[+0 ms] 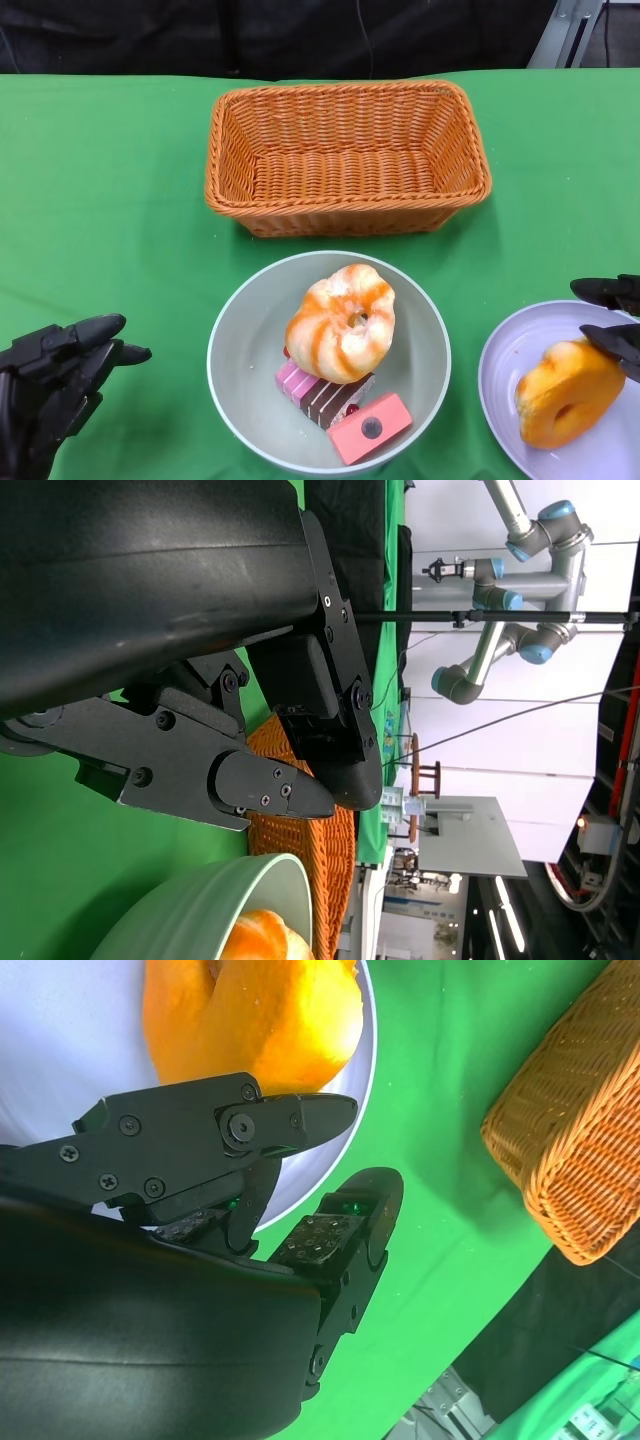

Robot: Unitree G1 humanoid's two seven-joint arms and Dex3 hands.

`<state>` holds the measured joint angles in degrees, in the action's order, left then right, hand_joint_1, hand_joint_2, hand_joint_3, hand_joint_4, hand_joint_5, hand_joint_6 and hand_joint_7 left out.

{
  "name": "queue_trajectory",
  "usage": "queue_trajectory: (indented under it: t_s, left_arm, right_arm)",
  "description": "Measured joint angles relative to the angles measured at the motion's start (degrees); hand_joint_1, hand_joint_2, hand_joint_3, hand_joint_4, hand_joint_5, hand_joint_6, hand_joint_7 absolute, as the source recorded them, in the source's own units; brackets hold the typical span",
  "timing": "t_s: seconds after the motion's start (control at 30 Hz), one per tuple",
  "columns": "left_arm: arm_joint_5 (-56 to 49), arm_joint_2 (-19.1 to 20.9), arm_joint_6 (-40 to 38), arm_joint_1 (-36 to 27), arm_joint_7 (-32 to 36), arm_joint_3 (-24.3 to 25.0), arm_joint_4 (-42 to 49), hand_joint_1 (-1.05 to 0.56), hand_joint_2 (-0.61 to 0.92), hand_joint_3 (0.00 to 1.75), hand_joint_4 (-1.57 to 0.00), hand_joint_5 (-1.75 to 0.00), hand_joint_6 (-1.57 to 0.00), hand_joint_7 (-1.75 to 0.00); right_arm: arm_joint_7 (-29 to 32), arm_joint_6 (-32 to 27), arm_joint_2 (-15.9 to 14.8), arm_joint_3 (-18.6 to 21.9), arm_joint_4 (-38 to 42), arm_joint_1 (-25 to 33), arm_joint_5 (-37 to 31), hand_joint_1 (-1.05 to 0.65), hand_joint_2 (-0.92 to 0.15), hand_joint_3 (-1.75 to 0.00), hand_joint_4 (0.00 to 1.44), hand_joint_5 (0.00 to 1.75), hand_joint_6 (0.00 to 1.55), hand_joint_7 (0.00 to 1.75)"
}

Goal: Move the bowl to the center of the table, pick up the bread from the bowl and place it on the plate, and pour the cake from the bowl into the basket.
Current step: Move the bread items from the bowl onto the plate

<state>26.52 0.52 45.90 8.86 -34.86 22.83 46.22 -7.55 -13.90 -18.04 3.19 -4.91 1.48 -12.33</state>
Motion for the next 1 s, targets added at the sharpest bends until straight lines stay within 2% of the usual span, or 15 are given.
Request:
queue_trajectory:
  t_s: [0.2, 0.33, 0.53, 0.73, 0.77, 1.0]
  left_arm:
    - [0.02, 0.0, -0.01, 0.0, 0.0, -0.01, 0.0, -0.3, 0.92, 0.12, -0.94, -0.81, -1.29, 0.0]
    - [-0.01, 0.0, -0.01, 0.0, 0.01, -0.07, -0.01, -0.31, 0.92, 0.12, -0.94, -0.81, -1.29, -0.01]
    - [-0.17, 0.0, 0.0, -0.01, 0.5, -0.18, -0.01, -0.3, 0.92, 0.13, -0.94, -0.8, -1.28, 0.0]
    - [0.07, 0.0, 0.0, -0.01, -0.14, -0.17, -0.01, -0.3, 0.92, 0.14, -0.94, -0.8, -1.28, 0.0]
    - [0.05, 0.0, -0.01, -0.01, -0.16, -0.18, -0.01, -0.31, 0.92, 0.13, -0.94, -0.8, -1.28, 0.0]
    - [-0.19, -0.01, -0.02, -0.01, 0.6, -0.25, -0.01, -0.3, 0.92, 0.13, -0.95, -0.8, -1.29, -0.01]
  right_arm:
    - [0.04, 1.47, -0.01, -0.06, 0.37, 0.18, -0.2, -0.28, -0.92, -0.14, 0.73, 0.25, 0.66, 0.0]
    - [0.88, 4.17, -0.17, -0.67, 0.88, 0.5, -1.42, -0.32, -0.92, -0.13, 0.61, 0.13, 0.56, 0.0]
    - [1.86, 9.61, -0.26, -1.22, 2.15, 0.84, -2.32, -0.33, -0.92, -0.14, 0.54, 0.08, 0.52, 0.0]
    - [2.09, 13.57, -0.26, -1.2, 4.05, 0.84, -2.24, -0.34, -0.92, -0.15, 0.54, 0.07, 0.52, 0.0]
    - [2.36, 14.15, -0.25, -1.2, 4.26, 0.85, -2.23, -0.37, -0.92, -0.21, 0.57, 0.08, 0.53, 0.01]
    - [5.62, 22.38, 0.3, -0.75, 6.93, 0.86, -1.49, -0.39, -0.92, -0.27, 0.62, 0.08, 0.57, 0.02]
